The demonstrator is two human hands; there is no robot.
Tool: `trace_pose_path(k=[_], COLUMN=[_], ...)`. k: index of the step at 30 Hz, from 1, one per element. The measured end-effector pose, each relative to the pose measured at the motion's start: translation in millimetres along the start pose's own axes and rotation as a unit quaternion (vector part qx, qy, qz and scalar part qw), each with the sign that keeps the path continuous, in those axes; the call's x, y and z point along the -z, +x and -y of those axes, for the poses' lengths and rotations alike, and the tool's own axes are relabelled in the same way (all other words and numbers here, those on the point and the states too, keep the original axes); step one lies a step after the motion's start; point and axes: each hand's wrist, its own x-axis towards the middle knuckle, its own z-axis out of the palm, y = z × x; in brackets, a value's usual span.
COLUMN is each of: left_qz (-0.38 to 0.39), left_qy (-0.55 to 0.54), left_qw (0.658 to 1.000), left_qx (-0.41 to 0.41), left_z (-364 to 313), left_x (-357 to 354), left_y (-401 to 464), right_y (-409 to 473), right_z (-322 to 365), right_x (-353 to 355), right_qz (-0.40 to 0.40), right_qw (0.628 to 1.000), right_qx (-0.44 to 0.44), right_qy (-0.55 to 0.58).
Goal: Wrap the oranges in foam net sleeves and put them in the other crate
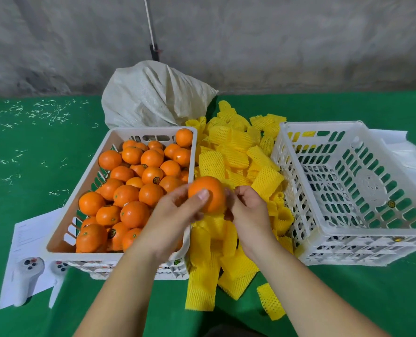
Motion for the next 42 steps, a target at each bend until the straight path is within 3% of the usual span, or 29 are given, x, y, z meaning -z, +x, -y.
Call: trace_pose_path(k=[3,8,11,15,18,23,27,30,35,38,42], left_qz=[0.079,0.157,0.107,0.069,-0.005,-0.089,-0.099,-0.107,-0.035,-0.093,-0.171], left_qy=[-0.144,-0.164,-0.131,-0.096,-0.077,-0.088,-0.047,-0.044,0.163,0.187,0.144], left_qw=[0.986,0.973,0.985,0.993,0.997,0.99,0.986,0.986,0.976,0.962,0.954], left_qx=[0.016,-0.031,-0.023,-0.013,-0.019,-0.063,-0.126,-0.119,-0.141,-0.173,-0.199], left_z=[4,6,9,19,19,12,10,13,24,26,23], left_x=[-21,-19,-21,-22,-24,-35,-40,-47,-25,-25,-36], left_y=[-16,-19,-15,-15,-12,-6,-5,-5,-4,-3,-3], right_y=[-3,-7,-7,-5,-5,-18,-22,-24,-17,-16,-22], right_z=[15,28,34,43,46,39,39,40,54,61,63], right_x=[-3,5,16,31,43,41,40,30,32,36,36], right_qz=[-0.017,-0.003,0.043,0.107,0.103,0.064,0.007,-0.023,0.024,0.056,0.057], right_qw=[0.997,0.996,0.997,0.986,0.964,0.945,0.919,0.886,0.876,0.852,0.786], right_qx=[0.003,0.074,0.059,0.059,0.131,0.228,0.307,0.359,0.362,0.377,0.462], right_qy=[0.07,0.046,0.023,-0.111,-0.207,-0.228,-0.248,-0.294,-0.317,-0.359,-0.407])
